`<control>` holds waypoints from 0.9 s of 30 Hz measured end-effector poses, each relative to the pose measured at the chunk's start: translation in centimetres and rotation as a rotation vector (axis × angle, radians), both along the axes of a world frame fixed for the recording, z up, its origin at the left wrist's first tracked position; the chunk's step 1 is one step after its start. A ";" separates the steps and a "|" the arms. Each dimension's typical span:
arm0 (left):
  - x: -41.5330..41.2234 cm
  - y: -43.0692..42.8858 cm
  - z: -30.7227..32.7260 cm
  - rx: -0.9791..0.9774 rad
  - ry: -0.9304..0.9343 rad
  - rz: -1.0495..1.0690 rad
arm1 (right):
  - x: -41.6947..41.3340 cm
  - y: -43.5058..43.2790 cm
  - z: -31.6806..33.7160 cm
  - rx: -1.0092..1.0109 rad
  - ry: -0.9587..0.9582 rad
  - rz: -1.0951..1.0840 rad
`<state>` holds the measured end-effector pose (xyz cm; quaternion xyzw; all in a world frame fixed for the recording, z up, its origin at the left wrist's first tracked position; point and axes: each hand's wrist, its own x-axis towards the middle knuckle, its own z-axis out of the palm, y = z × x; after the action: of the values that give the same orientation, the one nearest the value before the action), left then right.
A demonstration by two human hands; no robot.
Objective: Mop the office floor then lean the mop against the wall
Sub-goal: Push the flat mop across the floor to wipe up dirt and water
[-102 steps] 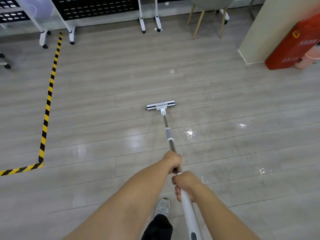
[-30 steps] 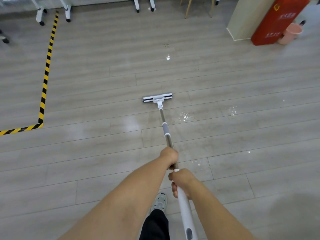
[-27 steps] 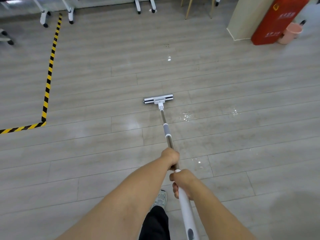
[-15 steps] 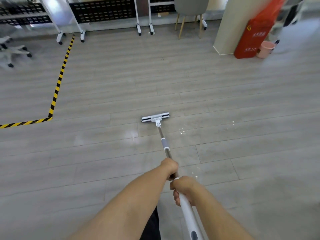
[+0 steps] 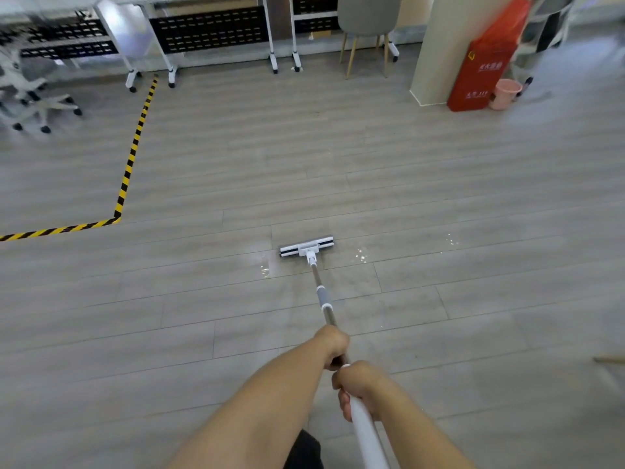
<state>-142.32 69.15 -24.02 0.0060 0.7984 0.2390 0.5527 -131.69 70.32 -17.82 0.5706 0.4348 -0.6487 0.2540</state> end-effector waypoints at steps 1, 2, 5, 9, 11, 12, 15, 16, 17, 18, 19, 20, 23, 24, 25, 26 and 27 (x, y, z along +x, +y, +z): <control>-0.3 -0.1 -0.2 0.001 -0.006 0.001 | -0.3 -0.2 -0.3 0.002 -0.010 0.000; -0.7 -0.2 -0.6 0.003 -0.017 0.011 | -0.6 -0.3 -0.8 0.003 -0.017 0.001; -2.0 0.0 -1.7 -0.004 -0.025 0.036 | -2.0 -0.2 -1.9 0.003 -0.031 0.024; -5.9 1.7 -3.0 0.020 -0.007 0.050 | -5.7 1.8 -3.0 0.002 -0.005 0.040; -8.6 3.0 -3.6 0.024 -0.004 0.054 | -8.5 3.1 -3.2 -0.009 0.008 0.029; -10.2 3.6 -3.9 0.020 -0.002 0.056 | -9.9 3.7 -3.3 -0.011 0.014 0.024; -14.9 5.3 -5.1 0.017 0.003 0.053 | -14.4 5.3 -4.0 -0.033 0.027 0.011; -16.3 5.8 -5.5 0.019 0.000 0.056 | -15.8 5.7 -4.4 -0.040 0.025 0.007; -17.8 6.2 -5.9 0.021 -0.001 0.060 | -17.3 6.1 -4.9 -0.044 0.024 0.008; -19.1 6.6 -6.2 0.022 -0.004 0.064 | -18.6 6.4 -5.3 -0.047 0.027 0.006; -20.3 7.0 -6.7 0.026 -0.006 0.063 | -19.8 6.7 -5.7 -0.050 0.030 -0.001; -21.4 7.3 -7.0 0.033 -0.006 0.061 | -20.8 7.0 -6.1 -0.054 0.031 -0.012; -23.7 7.7 -8.1 0.047 -0.003 0.077 | -23.1 7.4 -7.2 -0.055 0.037 -0.031; -24.0 7.7 -8.5 0.051 -0.004 0.082 | -23.4 7.4 -7.5 -0.057 0.040 -0.033; -24.1 7.6 -8.9 0.058 -0.004 0.081 | -23.5 7.3 -7.8 -0.059 0.042 -0.033; -23.9 7.4 -9.1 0.062 -0.006 0.077 | -23.3 7.0 -8.0 -0.056 0.040 -0.033; -23.5 7.0 -9.2 0.061 -0.009 0.075 | -22.9 6.6 -8.2 -0.049 0.035 -0.032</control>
<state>-165.82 76.18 -33.24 -0.0083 0.7879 0.2837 0.5465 -154.62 76.95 -26.07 0.5596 0.4139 -0.6732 0.2498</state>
